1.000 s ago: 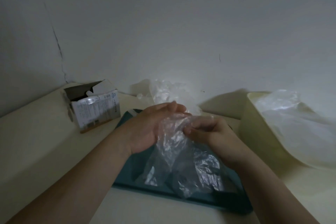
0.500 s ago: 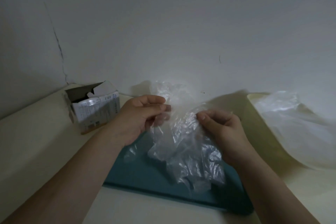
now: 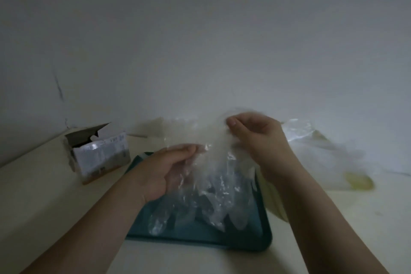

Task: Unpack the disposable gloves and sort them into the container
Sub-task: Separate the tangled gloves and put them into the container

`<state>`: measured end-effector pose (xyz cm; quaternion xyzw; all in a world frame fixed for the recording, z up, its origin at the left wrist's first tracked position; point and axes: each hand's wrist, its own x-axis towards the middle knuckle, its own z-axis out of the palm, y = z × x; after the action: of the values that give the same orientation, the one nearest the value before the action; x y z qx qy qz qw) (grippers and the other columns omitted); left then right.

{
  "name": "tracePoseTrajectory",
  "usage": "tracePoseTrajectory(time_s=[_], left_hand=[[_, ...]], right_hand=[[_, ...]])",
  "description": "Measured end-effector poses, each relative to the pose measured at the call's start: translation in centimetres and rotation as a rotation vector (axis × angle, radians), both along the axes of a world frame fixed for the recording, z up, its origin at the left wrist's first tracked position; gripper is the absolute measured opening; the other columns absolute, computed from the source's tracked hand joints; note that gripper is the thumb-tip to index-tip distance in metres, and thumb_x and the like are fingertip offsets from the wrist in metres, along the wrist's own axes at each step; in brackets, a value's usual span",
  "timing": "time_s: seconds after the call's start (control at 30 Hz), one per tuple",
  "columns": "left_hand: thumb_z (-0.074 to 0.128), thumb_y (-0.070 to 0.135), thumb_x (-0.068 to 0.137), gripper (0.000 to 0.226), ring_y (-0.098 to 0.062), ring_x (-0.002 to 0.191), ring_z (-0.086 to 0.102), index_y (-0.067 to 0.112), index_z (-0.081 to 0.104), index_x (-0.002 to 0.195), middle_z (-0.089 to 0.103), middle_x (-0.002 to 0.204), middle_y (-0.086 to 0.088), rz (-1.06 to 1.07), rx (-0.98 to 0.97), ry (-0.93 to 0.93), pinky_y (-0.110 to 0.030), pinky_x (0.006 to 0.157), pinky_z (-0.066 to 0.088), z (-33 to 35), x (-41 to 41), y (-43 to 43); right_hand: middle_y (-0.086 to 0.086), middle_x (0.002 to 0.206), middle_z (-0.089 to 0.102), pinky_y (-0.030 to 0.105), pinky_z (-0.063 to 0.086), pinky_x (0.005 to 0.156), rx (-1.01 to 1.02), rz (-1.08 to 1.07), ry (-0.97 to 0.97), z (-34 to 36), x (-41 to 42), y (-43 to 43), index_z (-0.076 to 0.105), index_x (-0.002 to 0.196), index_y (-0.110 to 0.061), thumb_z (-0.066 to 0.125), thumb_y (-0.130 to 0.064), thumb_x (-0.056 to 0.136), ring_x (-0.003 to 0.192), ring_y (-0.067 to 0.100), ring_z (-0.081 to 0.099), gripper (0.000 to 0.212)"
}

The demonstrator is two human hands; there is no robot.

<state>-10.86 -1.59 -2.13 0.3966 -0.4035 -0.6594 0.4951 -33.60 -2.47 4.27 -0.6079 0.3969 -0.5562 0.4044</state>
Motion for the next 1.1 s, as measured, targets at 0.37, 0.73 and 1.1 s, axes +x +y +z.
tracePoseTrajectory(time_s=[0.37,0.73,1.1], left_hand=[[0.058,0.015,0.099,0.020,-0.043,0.116,0.070,0.008,0.076,0.096,0.071,0.126,-0.024,-0.037,-0.163,-0.153,-0.053,0.092,0.060,6.6,-5.8,-0.3],[0.048,0.021,0.104,0.018,-0.027,0.085,0.078,0.014,0.064,0.108,0.076,0.119,-0.014,-0.294,-0.355,-0.194,-0.029,0.055,0.059,16.0,-12.9,0.8],[0.084,0.001,0.084,0.022,-0.019,0.080,0.074,-0.001,0.078,0.106,0.079,0.092,-0.011,-0.020,-0.270,-0.608,-0.035,0.083,0.065,9.1,-23.2,-11.4]], right_hand=[[0.007,0.070,0.076,0.020,0.033,0.037,-0.030,-0.272,0.534,6.0,-14.5,-2.8,0.074,0.095,-0.016,0.066,-0.023,0.098,0.035,0.013,0.041,0.011],[0.011,0.130,0.064,0.038,0.049,0.102,0.156,-0.356,0.891,2.4,-16.2,-7.0,0.061,0.131,-0.006,0.060,-0.020,0.101,0.122,0.036,0.060,0.033],[0.002,0.124,0.066,0.032,0.055,0.090,-0.036,-0.466,0.329,5.5,-22.8,-5.7,0.060,0.134,-0.023,0.055,-0.022,0.105,0.108,0.018,0.065,0.030]])
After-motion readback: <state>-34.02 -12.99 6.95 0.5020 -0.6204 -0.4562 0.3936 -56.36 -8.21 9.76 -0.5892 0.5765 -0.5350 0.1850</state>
